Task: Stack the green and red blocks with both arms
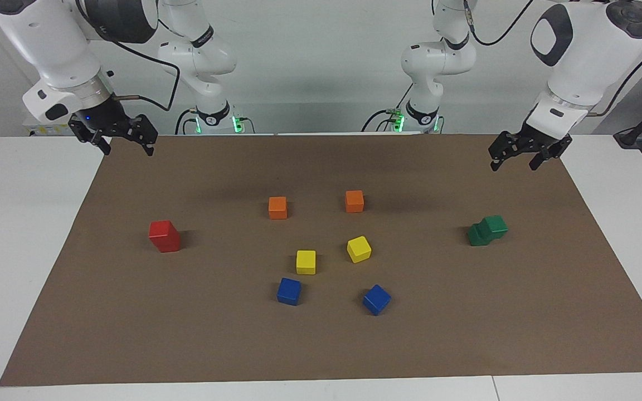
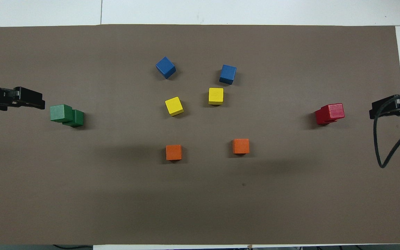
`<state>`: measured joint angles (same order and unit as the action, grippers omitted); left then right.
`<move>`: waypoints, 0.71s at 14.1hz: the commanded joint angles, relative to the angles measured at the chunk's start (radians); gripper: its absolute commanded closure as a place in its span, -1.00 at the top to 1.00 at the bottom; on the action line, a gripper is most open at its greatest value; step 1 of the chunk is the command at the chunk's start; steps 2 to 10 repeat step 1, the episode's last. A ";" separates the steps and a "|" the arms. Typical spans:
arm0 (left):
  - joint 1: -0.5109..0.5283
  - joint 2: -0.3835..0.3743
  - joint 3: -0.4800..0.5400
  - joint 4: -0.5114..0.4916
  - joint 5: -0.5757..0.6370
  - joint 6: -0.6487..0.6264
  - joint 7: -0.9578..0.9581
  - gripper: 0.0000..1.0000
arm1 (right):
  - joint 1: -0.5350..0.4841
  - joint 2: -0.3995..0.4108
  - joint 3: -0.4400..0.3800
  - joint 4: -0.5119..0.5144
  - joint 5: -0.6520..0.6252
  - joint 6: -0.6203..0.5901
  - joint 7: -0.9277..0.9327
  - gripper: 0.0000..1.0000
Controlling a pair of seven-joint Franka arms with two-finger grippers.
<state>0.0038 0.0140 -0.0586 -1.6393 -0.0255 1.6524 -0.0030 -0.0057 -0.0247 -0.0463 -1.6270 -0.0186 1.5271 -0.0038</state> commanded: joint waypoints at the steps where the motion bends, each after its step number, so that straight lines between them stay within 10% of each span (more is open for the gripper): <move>1: -0.016 0.000 0.008 0.018 0.012 -0.026 -0.018 1.00 | -0.002 -0.004 0.000 0.001 0.019 -0.008 0.018 1.00; 10: -0.016 0.000 0.008 0.018 0.012 -0.026 -0.018 1.00 | -0.002 -0.004 0.000 0.001 0.019 -0.008 0.018 1.00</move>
